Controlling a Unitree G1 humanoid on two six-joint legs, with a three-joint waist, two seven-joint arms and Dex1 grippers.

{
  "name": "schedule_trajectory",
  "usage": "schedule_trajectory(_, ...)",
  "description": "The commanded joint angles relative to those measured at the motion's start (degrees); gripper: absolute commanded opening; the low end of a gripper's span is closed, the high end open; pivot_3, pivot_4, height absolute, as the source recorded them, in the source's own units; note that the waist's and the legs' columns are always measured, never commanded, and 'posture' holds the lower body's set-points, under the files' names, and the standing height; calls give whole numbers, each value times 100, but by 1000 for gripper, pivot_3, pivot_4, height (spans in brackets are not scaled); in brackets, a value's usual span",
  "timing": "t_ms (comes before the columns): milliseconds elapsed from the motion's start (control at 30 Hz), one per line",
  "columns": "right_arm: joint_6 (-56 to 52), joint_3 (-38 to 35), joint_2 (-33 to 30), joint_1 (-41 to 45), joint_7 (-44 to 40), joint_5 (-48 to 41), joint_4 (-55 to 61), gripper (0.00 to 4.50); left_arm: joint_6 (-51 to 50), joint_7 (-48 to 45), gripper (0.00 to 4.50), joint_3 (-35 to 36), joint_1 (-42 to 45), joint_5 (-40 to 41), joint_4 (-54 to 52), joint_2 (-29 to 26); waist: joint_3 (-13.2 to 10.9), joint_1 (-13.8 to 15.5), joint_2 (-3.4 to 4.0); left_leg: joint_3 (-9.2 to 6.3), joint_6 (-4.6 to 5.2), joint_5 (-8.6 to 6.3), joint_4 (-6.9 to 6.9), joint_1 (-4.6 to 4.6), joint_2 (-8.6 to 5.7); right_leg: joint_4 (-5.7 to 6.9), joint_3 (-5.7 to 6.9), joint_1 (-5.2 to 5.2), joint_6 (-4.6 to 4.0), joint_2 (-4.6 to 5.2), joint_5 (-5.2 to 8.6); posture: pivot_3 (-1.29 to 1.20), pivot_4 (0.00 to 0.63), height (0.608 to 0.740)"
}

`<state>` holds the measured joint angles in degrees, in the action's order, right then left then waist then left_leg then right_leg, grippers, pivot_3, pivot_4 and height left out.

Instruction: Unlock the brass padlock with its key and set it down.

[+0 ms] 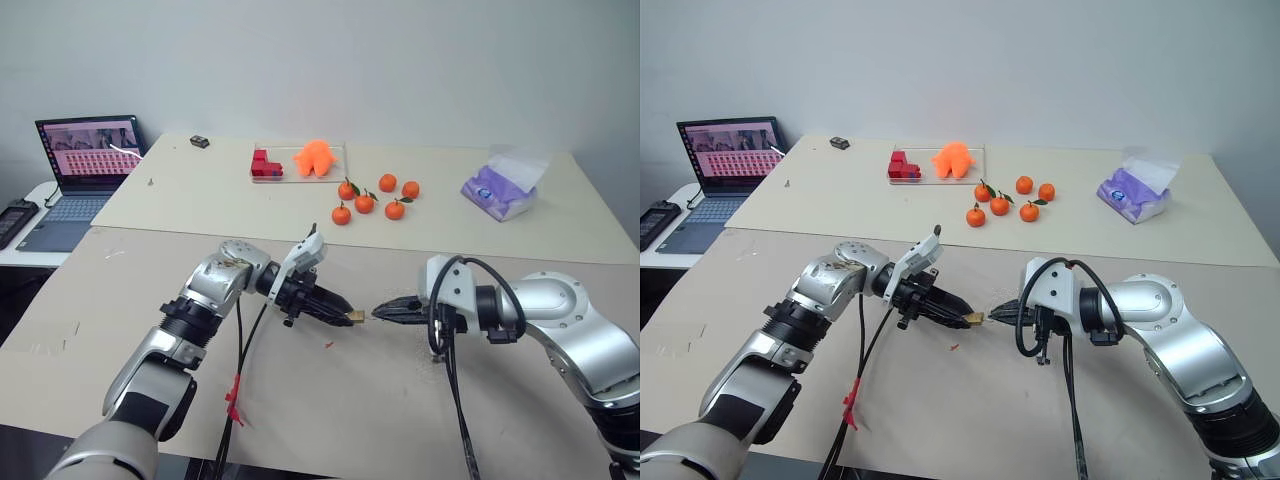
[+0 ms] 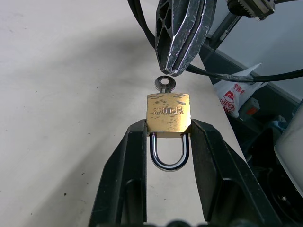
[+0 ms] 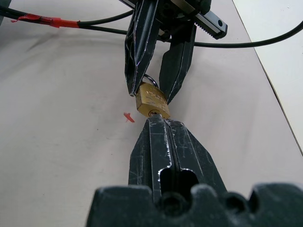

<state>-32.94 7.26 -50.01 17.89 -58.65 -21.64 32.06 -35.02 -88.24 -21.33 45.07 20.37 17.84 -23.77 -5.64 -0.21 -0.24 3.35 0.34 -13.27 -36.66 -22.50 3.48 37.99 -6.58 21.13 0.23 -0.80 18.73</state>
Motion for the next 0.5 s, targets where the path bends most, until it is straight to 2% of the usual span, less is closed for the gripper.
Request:
schedule_trajectory(33, -39, -91, -9, 127, 13, -89, 119, 44, 82, -40, 825, 118, 187, 45, -86, 18, 0, -1, 0, 0, 0, 0, 0, 0, 0, 0, 0, 0, 0, 0, 0, 0, 150, 673)
schedule_trajectory(233, -4, -103, -23, 198, -22, -79, 89, 44, 51, -38, 825, 149, 209, 63, -74, 16, 0, -5, 0, 0, 1, 0, -2, 0, 1, 1, -1, 0, 0, -2, 0, 0, 150, 673)
schedule_trajectory(333, 9, -119, -64, 215, -72, -88, 79, 758, 65, -38, 825, 154, 219, 60, -54, 22, 0, -6, 1, 0, 1, 0, -3, 1, 2, 2, -1, 0, 0, -3, 0, 0, 150, 673)
schedule_trajectory(467, 37, -177, -128, 220, -138, -92, 85, 2184, 116, -56, 825, 134, 244, 31, -6, 24, 1, -5, 1, 0, 1, 0, -3, 0, 2, 1, -1, 0, 0, -3, 0, 0, 150, 673)
schedule_trajectory(500, 30, -194, -144, 219, -157, -107, 84, 2184, 163, -64, 825, 116, 253, 2, 11, 20, 0, -5, 1, 0, 1, 0, -3, -1, 2, 1, -2, 0, 0, -2, 0, 0, 150, 673)
